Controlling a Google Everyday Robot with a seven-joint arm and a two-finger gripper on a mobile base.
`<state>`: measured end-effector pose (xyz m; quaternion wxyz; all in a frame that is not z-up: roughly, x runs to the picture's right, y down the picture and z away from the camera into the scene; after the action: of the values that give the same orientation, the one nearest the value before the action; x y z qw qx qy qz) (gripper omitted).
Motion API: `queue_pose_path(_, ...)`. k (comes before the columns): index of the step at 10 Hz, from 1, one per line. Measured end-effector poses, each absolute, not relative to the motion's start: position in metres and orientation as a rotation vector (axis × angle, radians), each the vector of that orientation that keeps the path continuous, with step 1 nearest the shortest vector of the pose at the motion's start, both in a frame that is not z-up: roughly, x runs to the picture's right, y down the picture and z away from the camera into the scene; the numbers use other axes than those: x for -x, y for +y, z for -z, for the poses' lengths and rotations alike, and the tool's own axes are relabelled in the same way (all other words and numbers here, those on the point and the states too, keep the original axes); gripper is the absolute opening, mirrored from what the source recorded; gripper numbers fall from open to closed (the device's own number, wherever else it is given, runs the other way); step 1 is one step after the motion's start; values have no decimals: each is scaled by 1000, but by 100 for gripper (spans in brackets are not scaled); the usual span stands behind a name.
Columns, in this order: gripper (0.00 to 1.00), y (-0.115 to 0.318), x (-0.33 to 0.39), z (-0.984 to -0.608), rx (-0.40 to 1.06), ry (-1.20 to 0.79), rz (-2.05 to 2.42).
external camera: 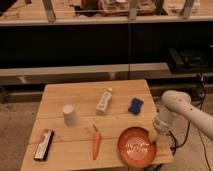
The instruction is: Drag the ceramic bowl in a circle
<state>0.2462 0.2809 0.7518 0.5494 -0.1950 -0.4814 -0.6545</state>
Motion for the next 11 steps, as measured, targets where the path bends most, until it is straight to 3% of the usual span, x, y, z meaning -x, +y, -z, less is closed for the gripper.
queue_pose_path(5,1,307,-182,-748,494,-1123,1466)
queue_pose_path(8,1,291,-175,-749,458,-1053,1346)
queue_pose_path(11,1,254,-172,-774,383,-1000,1192)
